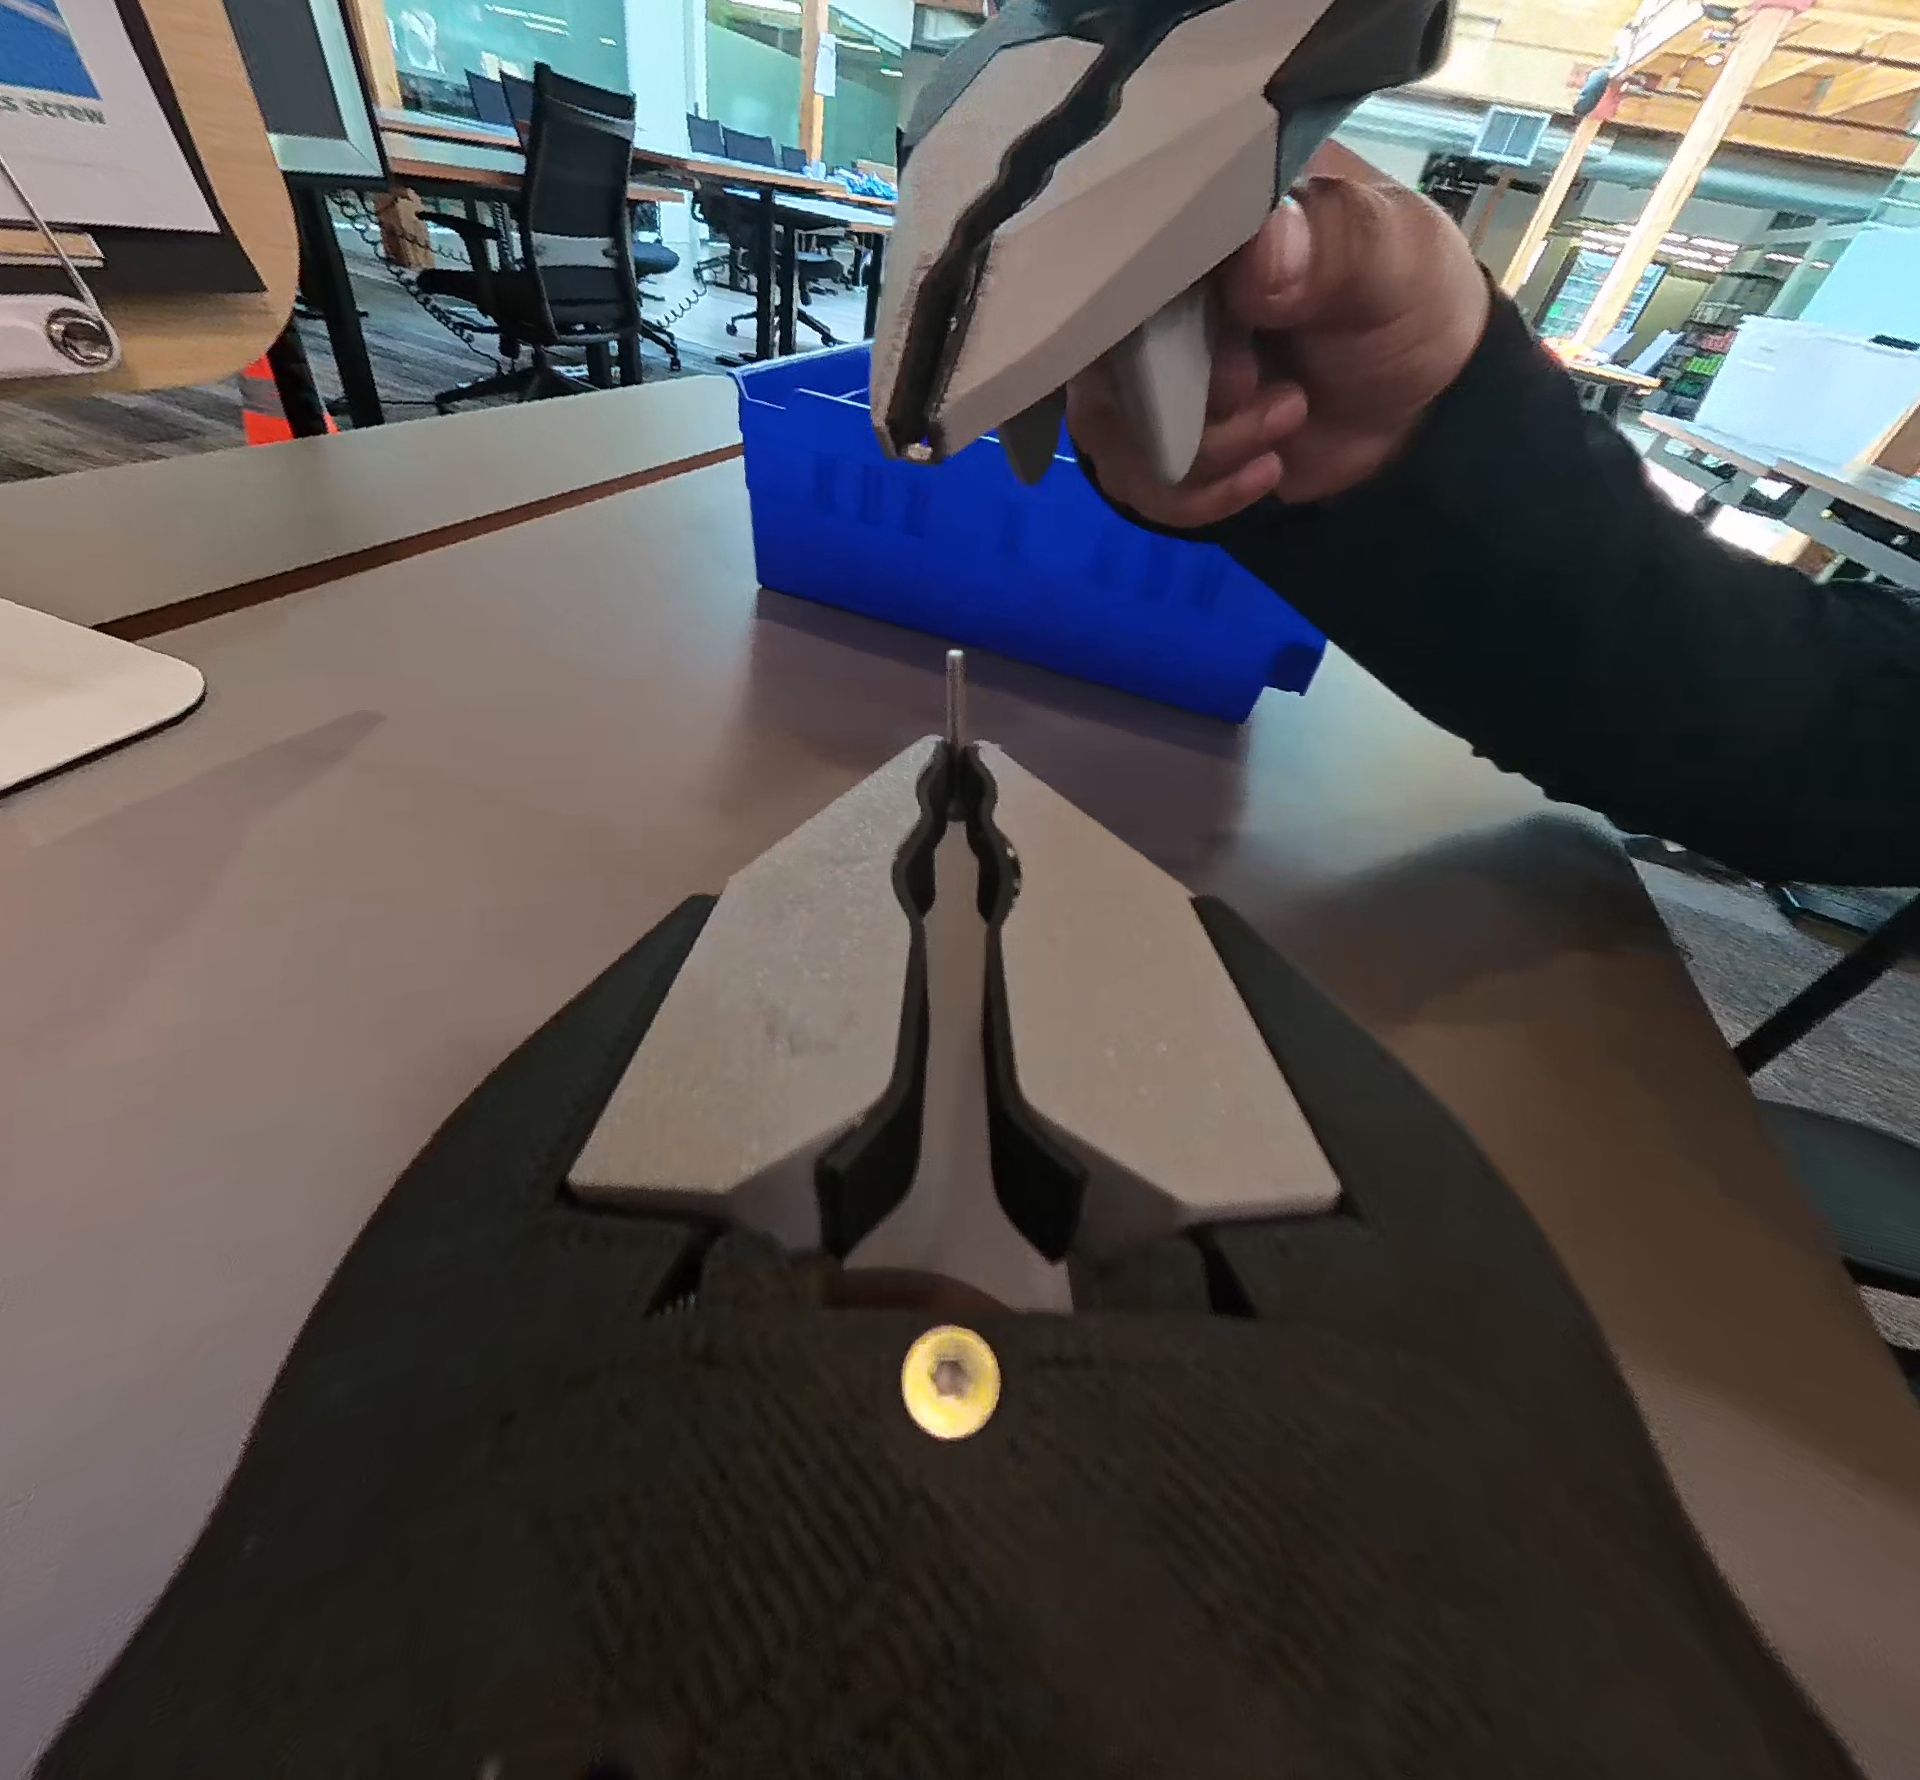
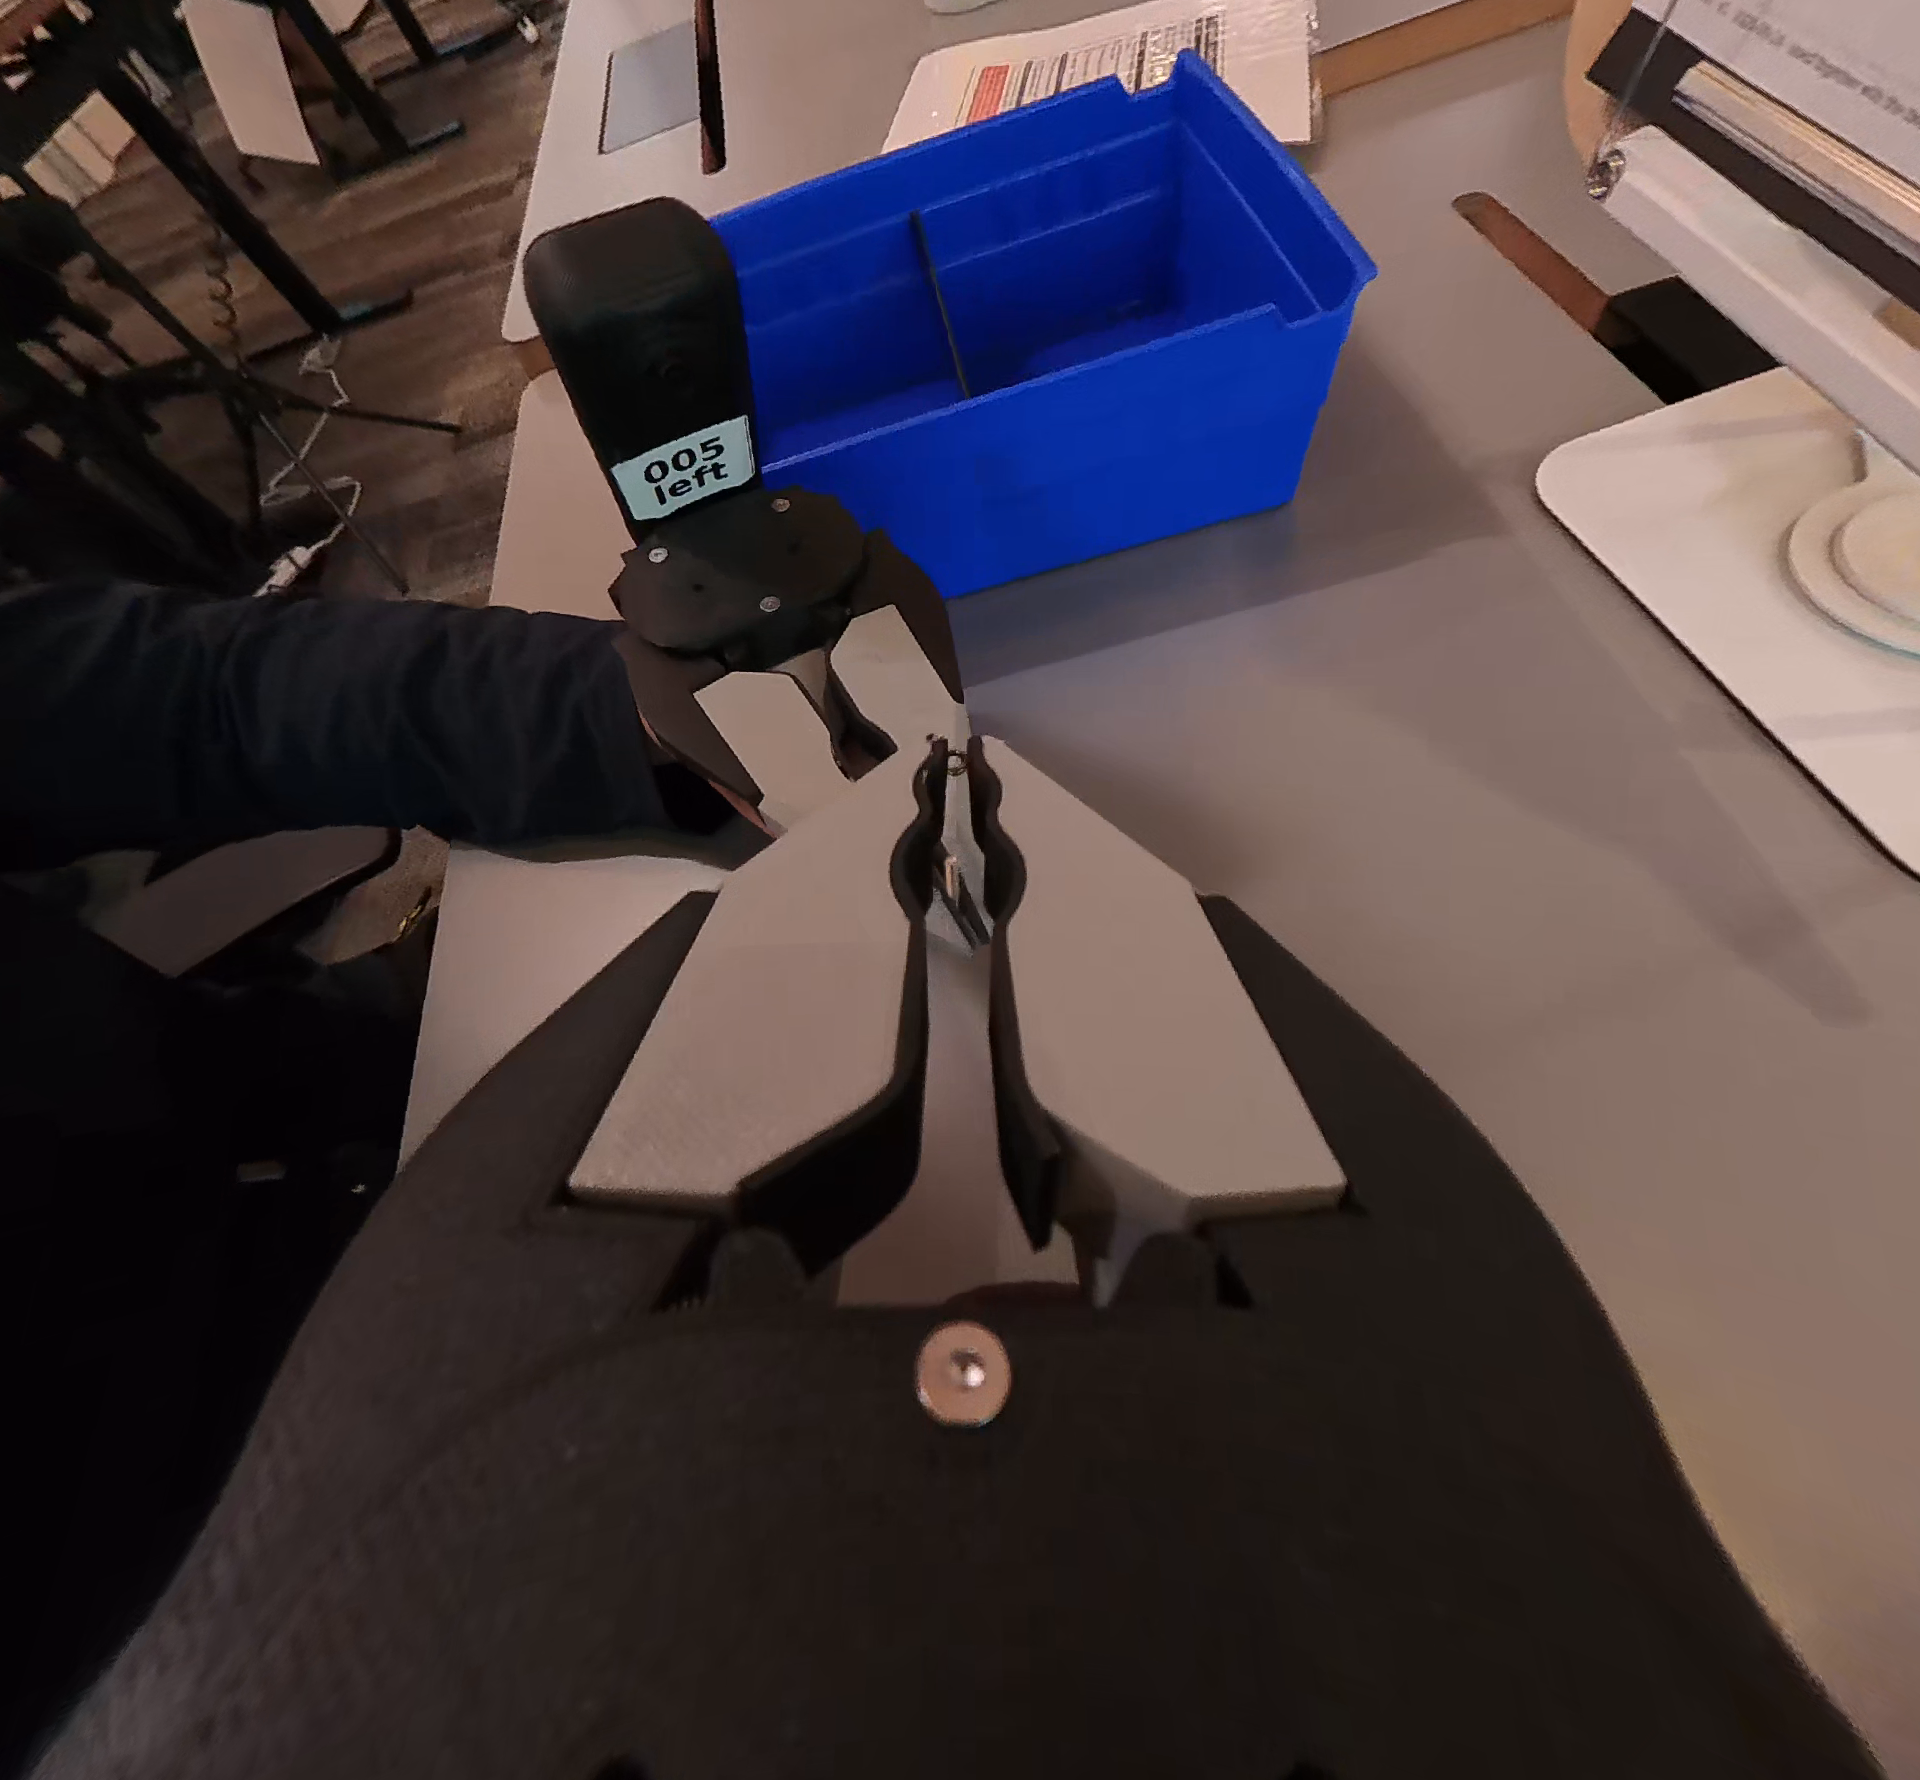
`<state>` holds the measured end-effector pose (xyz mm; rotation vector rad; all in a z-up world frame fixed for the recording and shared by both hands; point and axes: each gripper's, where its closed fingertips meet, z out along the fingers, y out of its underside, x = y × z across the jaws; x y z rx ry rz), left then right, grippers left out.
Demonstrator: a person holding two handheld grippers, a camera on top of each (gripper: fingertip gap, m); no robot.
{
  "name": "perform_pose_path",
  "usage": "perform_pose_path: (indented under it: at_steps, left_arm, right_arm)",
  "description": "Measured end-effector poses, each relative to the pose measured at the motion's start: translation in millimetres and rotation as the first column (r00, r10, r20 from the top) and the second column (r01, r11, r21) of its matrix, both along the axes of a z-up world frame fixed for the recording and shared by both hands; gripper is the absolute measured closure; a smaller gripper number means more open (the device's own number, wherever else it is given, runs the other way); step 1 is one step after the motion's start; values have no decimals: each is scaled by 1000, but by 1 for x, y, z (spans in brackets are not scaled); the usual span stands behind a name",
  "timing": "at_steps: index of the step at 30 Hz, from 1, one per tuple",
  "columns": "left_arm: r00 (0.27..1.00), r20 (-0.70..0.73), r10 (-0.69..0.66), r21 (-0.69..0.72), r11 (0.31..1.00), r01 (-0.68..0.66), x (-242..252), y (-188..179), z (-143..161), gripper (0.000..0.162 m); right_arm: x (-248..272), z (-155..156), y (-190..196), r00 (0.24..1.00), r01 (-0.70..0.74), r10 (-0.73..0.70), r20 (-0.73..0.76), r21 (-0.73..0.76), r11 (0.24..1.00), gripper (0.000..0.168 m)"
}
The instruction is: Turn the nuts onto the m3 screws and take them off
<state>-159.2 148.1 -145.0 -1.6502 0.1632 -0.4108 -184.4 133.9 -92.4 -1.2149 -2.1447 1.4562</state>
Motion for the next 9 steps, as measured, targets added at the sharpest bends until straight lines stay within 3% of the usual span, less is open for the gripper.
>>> perform_pose_path:
  at_steps: [9]
  left_arm:
    - [1000, -15, -18, 29, 999, 18, 4, -1, 2, 162]
  right_arm:
    - [5, -11, -1, 998, -45, 44, 39, 20, 999, 168]
